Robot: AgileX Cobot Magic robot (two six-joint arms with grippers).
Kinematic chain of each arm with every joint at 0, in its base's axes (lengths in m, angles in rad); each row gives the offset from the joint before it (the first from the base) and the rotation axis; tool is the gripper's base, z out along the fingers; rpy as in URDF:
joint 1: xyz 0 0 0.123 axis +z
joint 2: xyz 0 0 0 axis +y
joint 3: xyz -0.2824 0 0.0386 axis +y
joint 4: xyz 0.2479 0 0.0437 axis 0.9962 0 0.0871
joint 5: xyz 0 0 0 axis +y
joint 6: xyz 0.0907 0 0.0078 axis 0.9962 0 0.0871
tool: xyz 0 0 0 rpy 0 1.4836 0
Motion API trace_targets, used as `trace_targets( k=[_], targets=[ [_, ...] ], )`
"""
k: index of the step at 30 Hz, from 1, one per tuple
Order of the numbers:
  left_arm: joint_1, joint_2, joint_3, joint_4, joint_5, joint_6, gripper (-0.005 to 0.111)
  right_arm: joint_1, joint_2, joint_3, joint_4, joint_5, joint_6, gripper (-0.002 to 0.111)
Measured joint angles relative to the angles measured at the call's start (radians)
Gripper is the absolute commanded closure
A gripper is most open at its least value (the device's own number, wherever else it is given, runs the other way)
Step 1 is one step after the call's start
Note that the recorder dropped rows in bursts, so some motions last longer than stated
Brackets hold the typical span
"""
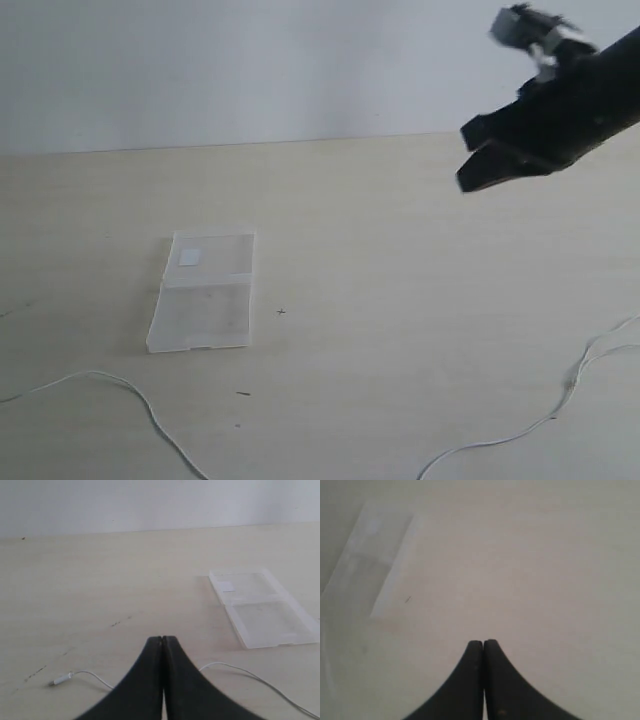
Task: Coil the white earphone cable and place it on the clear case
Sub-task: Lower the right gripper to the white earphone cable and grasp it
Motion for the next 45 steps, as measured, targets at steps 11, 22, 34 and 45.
trace_targets(
  k=[11, 22, 34, 45],
  targets=[
    [0.000, 0.000, 0.000, 0.000, 0.000, 0.000, 0.107, 0.412, 0.064, -0.148, -0.294, 0.311, -0.203, 0.108],
    [0.000, 0.000, 0.000, 0.000, 0.000, 0.000, 0.107, 0.650, 0.076, -0.150, -0.396, 0.320, -0.126, 0.108],
    [0.000, 0.000, 0.000, 0.000, 0.000, 0.000, 0.107, 0.700, 0.309, -0.130, -0.362, 0.325, 0.063, 0.062],
    [0.000, 0.000, 0.000, 0.000, 0.000, 0.000, 0.107, 0.821, 0.345, -0.087, -0.466, 0.270, 0.071, 0.061]
  ],
)
